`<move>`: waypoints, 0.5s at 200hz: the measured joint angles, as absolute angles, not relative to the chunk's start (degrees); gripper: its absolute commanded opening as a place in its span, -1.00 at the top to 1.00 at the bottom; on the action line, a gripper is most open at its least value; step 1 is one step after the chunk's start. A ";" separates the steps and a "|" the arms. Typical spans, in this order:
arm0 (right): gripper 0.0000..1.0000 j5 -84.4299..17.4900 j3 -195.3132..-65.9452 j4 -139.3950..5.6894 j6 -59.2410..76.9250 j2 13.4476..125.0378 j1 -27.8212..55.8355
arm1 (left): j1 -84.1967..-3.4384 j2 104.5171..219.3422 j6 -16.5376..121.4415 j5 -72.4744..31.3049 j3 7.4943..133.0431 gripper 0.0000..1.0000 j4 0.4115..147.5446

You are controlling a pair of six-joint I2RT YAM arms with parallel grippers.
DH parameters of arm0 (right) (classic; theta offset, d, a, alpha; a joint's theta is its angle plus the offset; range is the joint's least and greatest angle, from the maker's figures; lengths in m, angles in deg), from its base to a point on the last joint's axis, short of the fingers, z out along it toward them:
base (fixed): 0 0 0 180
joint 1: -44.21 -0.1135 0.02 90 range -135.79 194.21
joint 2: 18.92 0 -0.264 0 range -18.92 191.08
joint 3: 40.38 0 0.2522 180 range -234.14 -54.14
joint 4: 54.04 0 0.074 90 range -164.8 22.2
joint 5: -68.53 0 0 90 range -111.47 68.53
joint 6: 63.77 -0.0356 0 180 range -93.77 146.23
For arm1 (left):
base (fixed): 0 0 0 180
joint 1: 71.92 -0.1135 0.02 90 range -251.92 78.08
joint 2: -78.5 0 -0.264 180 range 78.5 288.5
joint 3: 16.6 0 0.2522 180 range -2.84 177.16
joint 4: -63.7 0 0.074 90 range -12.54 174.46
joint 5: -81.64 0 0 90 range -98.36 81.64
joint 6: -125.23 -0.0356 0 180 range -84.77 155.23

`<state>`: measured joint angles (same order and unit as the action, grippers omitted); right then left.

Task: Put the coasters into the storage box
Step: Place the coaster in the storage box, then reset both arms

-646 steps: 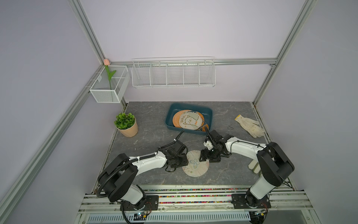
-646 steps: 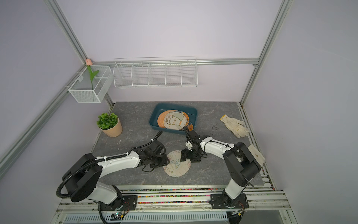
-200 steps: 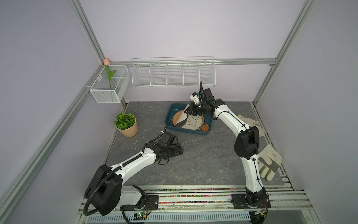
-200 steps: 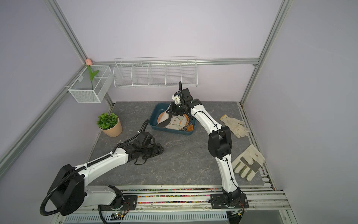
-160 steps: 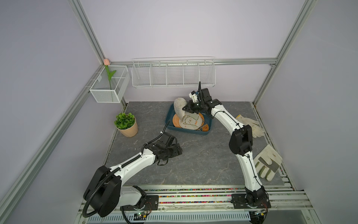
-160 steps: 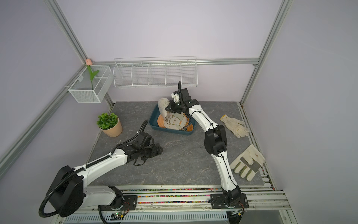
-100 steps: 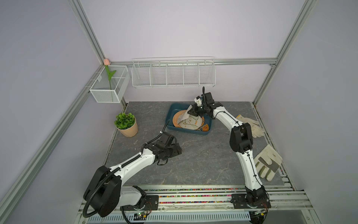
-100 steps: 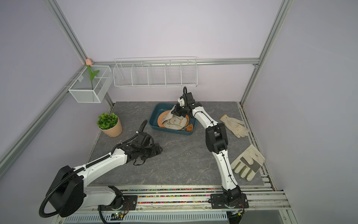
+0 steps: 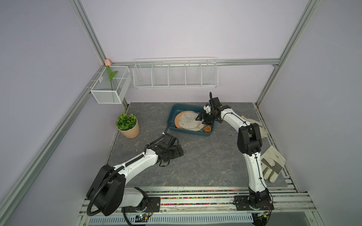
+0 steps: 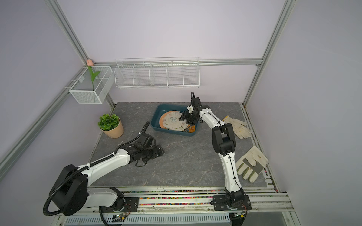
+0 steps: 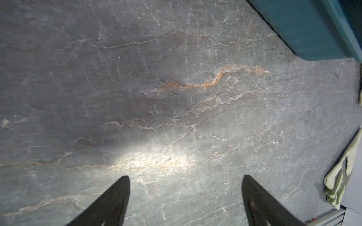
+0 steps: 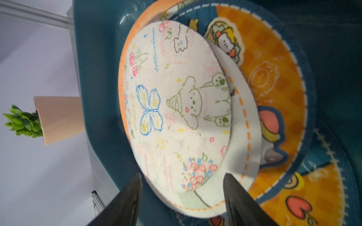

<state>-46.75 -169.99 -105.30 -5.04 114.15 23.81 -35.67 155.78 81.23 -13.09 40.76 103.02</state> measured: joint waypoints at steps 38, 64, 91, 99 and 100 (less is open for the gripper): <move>-0.95 -45.22 -164.07 -106.39 -1.41 108.45 23.92 | -36.30 155.75 79.96 -11.10 41.65 -0.82 103.24; -0.83 -44.24 -157.42 -106.09 1.08 103.36 23.94 | -37.39 155.56 78.24 -8.61 42.75 -0.85 103.61; -0.76 -42.09 -149.66 -105.04 4.53 95.93 23.94 | -39.36 153.79 75.81 -4.96 43.29 -0.87 104.18; -0.76 -41.15 -147.39 -104.71 5.80 93.32 23.94 | -40.45 152.91 74.93 -3.80 43.29 -0.88 104.27; -0.76 -41.02 -147.17 -104.64 5.93 93.06 23.94 | -40.58 152.82 74.87 -3.69 43.29 -0.88 104.27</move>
